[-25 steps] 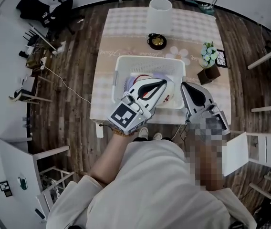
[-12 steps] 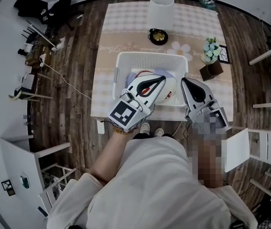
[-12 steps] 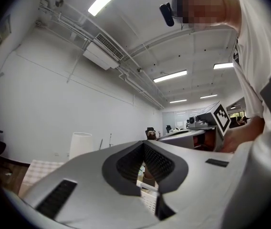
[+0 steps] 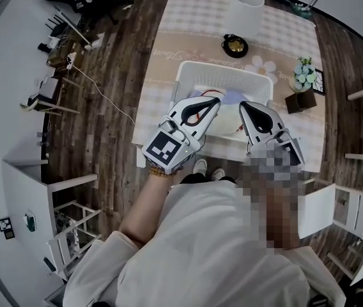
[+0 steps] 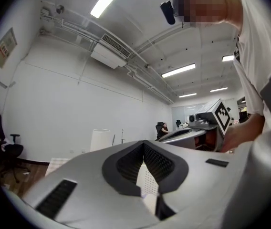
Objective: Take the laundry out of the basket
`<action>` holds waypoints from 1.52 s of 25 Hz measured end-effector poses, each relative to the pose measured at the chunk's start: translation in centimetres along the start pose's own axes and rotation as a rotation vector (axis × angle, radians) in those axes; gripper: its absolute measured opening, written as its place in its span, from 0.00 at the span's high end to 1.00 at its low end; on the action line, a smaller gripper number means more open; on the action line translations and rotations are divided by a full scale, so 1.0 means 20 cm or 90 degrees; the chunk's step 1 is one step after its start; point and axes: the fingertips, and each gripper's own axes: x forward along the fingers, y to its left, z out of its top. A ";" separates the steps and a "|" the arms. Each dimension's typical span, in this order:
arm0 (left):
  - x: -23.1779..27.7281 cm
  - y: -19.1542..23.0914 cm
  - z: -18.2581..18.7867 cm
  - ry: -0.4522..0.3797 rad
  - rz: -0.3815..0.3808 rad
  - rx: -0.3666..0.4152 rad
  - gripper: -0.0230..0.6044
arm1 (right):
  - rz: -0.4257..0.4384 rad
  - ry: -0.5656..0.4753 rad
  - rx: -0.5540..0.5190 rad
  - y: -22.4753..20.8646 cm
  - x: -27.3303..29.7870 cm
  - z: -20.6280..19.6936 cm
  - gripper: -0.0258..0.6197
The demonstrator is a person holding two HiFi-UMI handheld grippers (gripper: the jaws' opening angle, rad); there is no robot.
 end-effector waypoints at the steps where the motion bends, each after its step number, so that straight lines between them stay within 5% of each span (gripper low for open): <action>1: 0.00 0.01 -0.01 0.010 -0.003 0.014 0.92 | 0.007 0.017 -0.008 0.00 0.01 -0.03 0.97; 5: 0.06 0.01 -0.09 0.072 -0.042 0.107 0.89 | 0.029 0.127 -0.079 -0.02 0.07 -0.17 0.89; 8: 0.13 -0.02 -0.25 0.188 -0.109 0.179 0.72 | 0.065 0.215 -0.149 -0.04 0.11 -0.29 0.88; 11: 0.18 -0.03 -0.42 0.302 -0.185 0.254 0.65 | 0.112 0.306 -0.212 -0.05 0.14 -0.42 0.65; 14: 0.21 -0.02 -0.60 0.398 -0.250 0.312 0.61 | 0.155 0.384 -0.257 -0.08 0.19 -0.57 0.59; 16: 0.22 0.02 -0.72 0.457 -0.284 0.338 0.59 | 0.178 0.434 -0.280 -0.12 0.23 -0.68 0.44; 19: 0.24 0.08 -0.90 0.537 -0.328 0.371 0.55 | 0.214 0.503 -0.311 -0.18 0.27 -0.81 0.41; 27: 0.30 0.09 -1.21 0.626 -0.390 0.396 0.55 | 0.288 0.605 -0.359 -0.18 0.37 -1.07 0.41; 38: 0.35 0.08 -1.60 0.704 -0.427 0.357 0.49 | 0.345 0.676 -0.350 -0.17 0.49 -1.47 0.41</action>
